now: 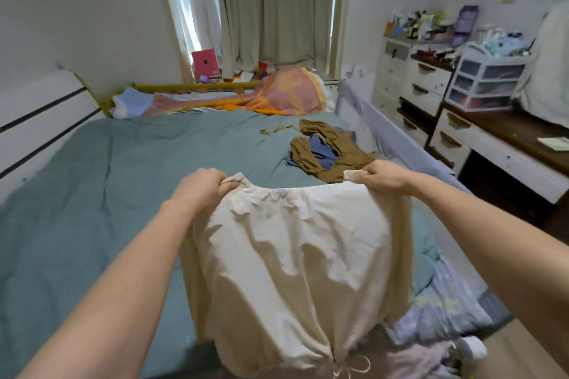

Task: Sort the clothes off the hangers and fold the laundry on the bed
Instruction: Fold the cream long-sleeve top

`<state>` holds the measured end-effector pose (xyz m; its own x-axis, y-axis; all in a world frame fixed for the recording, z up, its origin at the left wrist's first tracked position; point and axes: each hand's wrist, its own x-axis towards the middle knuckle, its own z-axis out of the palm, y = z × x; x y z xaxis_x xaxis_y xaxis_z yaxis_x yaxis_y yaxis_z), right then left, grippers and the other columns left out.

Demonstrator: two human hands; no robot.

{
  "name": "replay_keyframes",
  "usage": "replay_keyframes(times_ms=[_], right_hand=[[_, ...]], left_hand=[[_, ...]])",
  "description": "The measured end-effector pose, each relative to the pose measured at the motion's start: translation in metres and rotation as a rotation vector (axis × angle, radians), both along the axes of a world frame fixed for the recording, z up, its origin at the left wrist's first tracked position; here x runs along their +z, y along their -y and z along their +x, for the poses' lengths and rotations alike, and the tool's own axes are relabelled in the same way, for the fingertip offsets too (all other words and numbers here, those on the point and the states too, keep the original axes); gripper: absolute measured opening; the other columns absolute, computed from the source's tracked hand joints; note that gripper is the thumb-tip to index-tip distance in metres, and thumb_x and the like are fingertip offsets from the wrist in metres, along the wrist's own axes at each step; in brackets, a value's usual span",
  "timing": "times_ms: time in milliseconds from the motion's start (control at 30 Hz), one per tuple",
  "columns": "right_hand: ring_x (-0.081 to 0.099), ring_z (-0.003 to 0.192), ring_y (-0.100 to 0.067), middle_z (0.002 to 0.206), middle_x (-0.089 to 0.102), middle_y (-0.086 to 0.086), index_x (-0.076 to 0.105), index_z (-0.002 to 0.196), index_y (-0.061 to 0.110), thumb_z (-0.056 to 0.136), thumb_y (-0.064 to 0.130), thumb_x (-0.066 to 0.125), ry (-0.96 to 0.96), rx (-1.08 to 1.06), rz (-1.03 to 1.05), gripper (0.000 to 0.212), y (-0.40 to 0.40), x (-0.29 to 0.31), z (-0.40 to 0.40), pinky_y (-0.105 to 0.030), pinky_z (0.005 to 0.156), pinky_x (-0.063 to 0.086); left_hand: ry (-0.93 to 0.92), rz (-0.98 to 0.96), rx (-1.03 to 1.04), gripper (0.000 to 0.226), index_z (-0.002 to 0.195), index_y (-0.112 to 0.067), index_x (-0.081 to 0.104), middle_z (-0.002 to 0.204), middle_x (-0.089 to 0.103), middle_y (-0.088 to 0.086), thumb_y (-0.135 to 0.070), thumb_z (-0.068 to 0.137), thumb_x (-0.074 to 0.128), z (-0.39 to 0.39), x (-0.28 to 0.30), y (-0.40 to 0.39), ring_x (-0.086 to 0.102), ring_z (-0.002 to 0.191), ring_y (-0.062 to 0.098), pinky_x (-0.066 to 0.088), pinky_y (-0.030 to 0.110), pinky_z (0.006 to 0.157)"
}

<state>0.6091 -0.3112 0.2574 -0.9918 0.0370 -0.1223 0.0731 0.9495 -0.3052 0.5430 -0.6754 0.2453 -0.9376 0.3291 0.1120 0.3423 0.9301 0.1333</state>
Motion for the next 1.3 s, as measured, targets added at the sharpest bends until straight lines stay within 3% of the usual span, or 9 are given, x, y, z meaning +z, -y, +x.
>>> replay_keyframes(times_ms=[233, 300, 467, 600, 733, 900, 1000, 1067, 1300], right_hand=[[0.058, 0.074, -0.027, 0.073, 0.062, -0.004, 0.062, 0.074, 0.012, 0.083, 0.016, 0.055, -0.1, -0.093, 0.264, 0.013, -0.004, -0.034, -0.036, -0.027, 0.05, 0.039], [0.056, 0.068, -0.029, 0.065, 0.059, -0.008, 0.061, 0.066, 0.008, 0.083, 0.018, 0.06, -0.104, -0.15, 0.189, 0.02, -0.007, -0.06, -0.058, -0.026, 0.047, 0.033], [0.062, 0.065, -0.037, 0.064, 0.062, -0.026, 0.053, 0.056, 0.002, 0.076, -0.008, 0.044, -0.086, -0.29, -0.149, 0.024, -0.017, -0.137, -0.15, -0.046, 0.062, 0.055], [0.058, 0.08, -0.042, 0.075, 0.061, -0.03, 0.057, 0.065, 0.0, 0.084, -0.003, 0.049, -0.081, -0.295, -0.151, 0.02, -0.03, -0.195, -0.239, -0.036, 0.062, 0.036], [0.059, 0.084, -0.042, 0.081, 0.061, -0.03, 0.051, 0.069, 0.006, 0.091, 0.004, 0.047, -0.01, -0.181, -0.168, 0.022, -0.044, -0.266, -0.322, -0.041, 0.064, 0.038], [0.059, 0.086, -0.042, 0.085, 0.062, -0.031, 0.054, 0.072, 0.001, 0.09, 0.002, 0.048, -0.04, -0.102, -0.249, 0.019, -0.049, -0.324, -0.405, -0.04, 0.067, 0.034], [0.048, 0.123, -0.037, 0.127, 0.054, -0.027, 0.056, 0.122, -0.002, 0.094, 0.004, 0.05, -0.037, -0.015, -0.324, 0.029, -0.043, -0.345, -0.437, -0.033, 0.096, 0.032], [0.035, 0.136, -0.031, 0.145, 0.038, -0.021, 0.039, 0.14, 0.0, 0.096, 0.008, 0.051, 0.022, 0.032, -0.373, 0.046, -0.037, -0.359, -0.437, -0.027, 0.105, 0.023], [0.056, 0.108, -0.035, 0.115, 0.059, -0.018, 0.061, 0.115, 0.004, 0.094, 0.019, 0.056, 0.224, 0.046, -0.259, 0.027, -0.048, -0.417, -0.352, -0.033, 0.091, 0.038]], left_hand=[[-0.048, -0.077, 0.102, 0.046, 0.088, -0.019, 0.069, 0.094, 0.07, 0.005, -0.056, 0.096, 0.043, -0.03, -0.037, -0.01, 0.063, 0.096, 0.029, 0.033, 0.03, 0.064], [-0.049, -0.021, 0.181, 0.043, 0.087, -0.016, 0.071, 0.092, 0.07, 0.008, -0.051, 0.095, 0.048, -0.048, -0.053, -0.021, 0.063, 0.094, 0.031, 0.033, 0.029, 0.063], [-0.017, -0.055, 0.38, 0.026, 0.097, -0.014, 0.071, 0.103, 0.069, 0.014, -0.027, 0.096, 0.048, -0.11, -0.109, -0.051, 0.064, 0.099, 0.033, 0.032, 0.027, 0.066], [0.168, 0.072, 0.491, 0.021, 0.096, -0.008, 0.068, 0.104, 0.068, 0.019, -0.01, 0.093, 0.047, -0.185, -0.172, -0.074, 0.063, 0.1, 0.038, 0.043, 0.033, 0.071], [0.297, 0.321, 0.594, 0.018, 0.082, 0.002, 0.066, 0.092, 0.067, 0.028, -0.006, 0.089, 0.051, -0.266, -0.239, -0.097, 0.065, 0.091, 0.04, 0.048, 0.04, 0.072], [0.272, 0.371, 0.484, 0.015, 0.083, -0.002, 0.063, 0.094, 0.065, 0.027, 0.0, 0.086, 0.048, -0.346, -0.29, -0.118, 0.062, 0.096, 0.038, 0.043, 0.037, 0.074], [0.265, 0.282, 0.331, 0.043, 0.133, -0.004, 0.049, 0.146, 0.037, 0.023, -0.005, 0.091, 0.056, -0.378, -0.309, -0.123, 0.028, 0.14, 0.037, 0.024, 0.037, 0.112], [0.334, 0.247, 0.31, 0.058, 0.144, -0.006, 0.035, 0.153, 0.025, 0.018, -0.012, 0.091, 0.059, -0.379, -0.326, -0.127, 0.016, 0.145, 0.033, 0.018, 0.038, 0.117], [0.584, 0.203, 0.221, 0.035, 0.13, -0.015, 0.055, 0.132, 0.055, 0.003, -0.026, 0.097, 0.053, -0.29, -0.363, -0.154, 0.051, 0.12, 0.022, 0.043, 0.035, 0.097]])
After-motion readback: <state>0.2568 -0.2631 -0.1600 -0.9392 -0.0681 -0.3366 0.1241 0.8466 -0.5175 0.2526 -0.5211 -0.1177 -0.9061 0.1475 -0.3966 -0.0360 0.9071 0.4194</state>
